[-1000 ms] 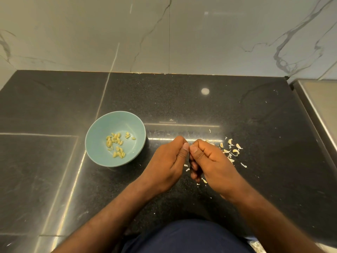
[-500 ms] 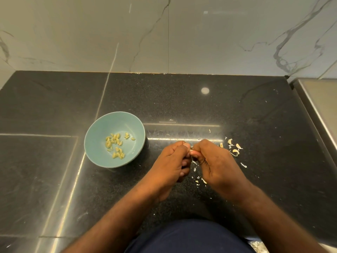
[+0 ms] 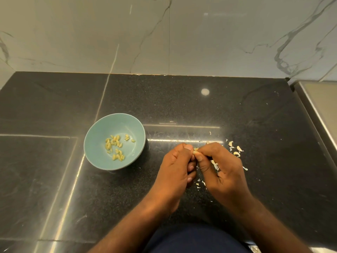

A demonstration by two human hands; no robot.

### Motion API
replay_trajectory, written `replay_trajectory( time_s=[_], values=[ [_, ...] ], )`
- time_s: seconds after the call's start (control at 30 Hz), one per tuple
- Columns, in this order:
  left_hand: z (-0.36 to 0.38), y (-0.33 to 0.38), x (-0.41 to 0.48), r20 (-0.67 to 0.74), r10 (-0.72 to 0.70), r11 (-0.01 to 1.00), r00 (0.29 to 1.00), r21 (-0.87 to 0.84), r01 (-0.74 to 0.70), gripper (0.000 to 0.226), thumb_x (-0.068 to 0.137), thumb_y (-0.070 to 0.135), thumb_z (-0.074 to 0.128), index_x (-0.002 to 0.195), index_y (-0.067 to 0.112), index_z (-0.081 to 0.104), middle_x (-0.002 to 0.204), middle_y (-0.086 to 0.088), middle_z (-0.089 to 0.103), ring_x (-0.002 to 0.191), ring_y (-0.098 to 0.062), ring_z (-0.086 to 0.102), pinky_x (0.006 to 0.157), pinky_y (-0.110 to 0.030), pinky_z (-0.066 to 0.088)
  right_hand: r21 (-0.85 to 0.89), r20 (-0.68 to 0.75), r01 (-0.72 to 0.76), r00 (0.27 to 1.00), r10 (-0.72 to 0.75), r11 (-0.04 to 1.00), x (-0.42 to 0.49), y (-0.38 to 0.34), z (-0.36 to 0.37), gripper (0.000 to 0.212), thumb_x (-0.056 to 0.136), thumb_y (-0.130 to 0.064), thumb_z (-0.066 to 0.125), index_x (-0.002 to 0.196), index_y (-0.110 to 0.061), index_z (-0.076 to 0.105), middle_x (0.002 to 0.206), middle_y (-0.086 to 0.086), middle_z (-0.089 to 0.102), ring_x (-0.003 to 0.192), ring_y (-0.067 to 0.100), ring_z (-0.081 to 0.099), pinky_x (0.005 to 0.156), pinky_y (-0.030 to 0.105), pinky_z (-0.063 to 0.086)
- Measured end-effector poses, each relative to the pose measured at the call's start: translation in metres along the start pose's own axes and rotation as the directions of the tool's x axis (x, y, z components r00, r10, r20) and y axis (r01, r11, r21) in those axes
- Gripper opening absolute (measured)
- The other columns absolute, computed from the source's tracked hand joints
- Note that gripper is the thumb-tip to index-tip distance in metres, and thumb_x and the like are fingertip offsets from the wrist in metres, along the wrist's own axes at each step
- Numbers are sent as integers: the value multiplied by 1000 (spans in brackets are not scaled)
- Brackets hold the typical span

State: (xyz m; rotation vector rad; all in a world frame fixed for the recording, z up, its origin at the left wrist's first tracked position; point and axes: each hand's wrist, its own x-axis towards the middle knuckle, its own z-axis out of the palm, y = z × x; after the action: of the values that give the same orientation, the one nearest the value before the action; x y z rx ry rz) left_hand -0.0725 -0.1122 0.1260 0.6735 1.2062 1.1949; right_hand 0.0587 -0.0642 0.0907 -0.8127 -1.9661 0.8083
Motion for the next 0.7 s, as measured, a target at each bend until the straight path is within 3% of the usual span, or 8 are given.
replay_trajectory(
  time_s=[0.1, 0.2, 0.33, 0.47, 0.53, 0.6, 0.7],
  values=[
    [-3, -4, 2, 0, 254, 933, 967, 264, -245, 35, 107, 25, 38, 76, 14, 49, 60, 10, 48, 52, -4, 42, 52, -19, 37, 223, -31, -173, 982, 184, 959, 3, -12, 3, 14, 96, -13, 57, 90, -6, 67, 80, -3, 66, 74, 17, 63, 66, 33, 54],
    [-3, -7, 3, 89, 430, 791, 899, 443, -422, 26, 104, 20, 41, 81, 17, 55, 67, 15, 58, 60, -4, 55, 59, -15, 42, 488, -7, -380, 898, 439, 785, 8, -26, 6, 23, 92, -15, 52, 73, -7, 61, 65, 3, 60, 60, 18, 56, 57, 29, 50],
    [-5, -11, 4, 148, 486, 706, 862, 514, -486, 26, 103, 25, 43, 84, 13, 56, 70, 21, 57, 63, -2, 57, 59, -12, 41, 567, 136, -614, 727, 673, 549, 15, -33, 4, 29, 82, -22, 47, 54, -22, 52, 54, -2, 44, 50, 11, 40, 45, 24, 35],
    [-6, -9, 4, 142, 479, 737, 866, 471, -485, 23, 103, 19, 44, 83, 20, 55, 70, 22, 57, 61, 1, 56, 58, -12, 41, 607, 235, -677, 653, 720, 416, 19, -37, 3, 32, 83, -26, 46, 51, -25, 46, 51, -4, 37, 44, 9, 31, 45, 24, 28],
    [-8, -9, 4, 118, 474, 760, 873, 446, -473, 25, 103, 25, 43, 80, 20, 52, 65, 12, 53, 55, -5, 49, 51, -27, 42, 639, 251, -678, 630, 735, 363, 22, -34, 0, 42, 94, -23, 43, 52, -25, 44, 51, -5, 35, 42, 9, 30, 45, 25, 26],
    [-12, -12, 6, 85, 456, 782, 886, 436, -445, 31, 102, 35, 40, 81, 15, 52, 64, 0, 50, 54, -17, 45, 49, -43, 41, 637, 199, -663, 634, 747, 394, 24, -30, -6, 46, 99, -17, 41, 54, -24, 44, 51, -3, 36, 42, 10, 31, 45, 26, 26],
    [-17, -14, 9, 50, 407, 819, 912, 423, -388, 31, 103, 34, 39, 81, 16, 53, 66, 4, 51, 56, -11, 46, 52, -37, 42, 507, 65, -625, 714, 697, 594, 21, -22, -14, 42, 100, -27, 55, 59, -18, 50, 53, 1, 45, 46, 13, 41, 45, 25, 36]
  ],
)
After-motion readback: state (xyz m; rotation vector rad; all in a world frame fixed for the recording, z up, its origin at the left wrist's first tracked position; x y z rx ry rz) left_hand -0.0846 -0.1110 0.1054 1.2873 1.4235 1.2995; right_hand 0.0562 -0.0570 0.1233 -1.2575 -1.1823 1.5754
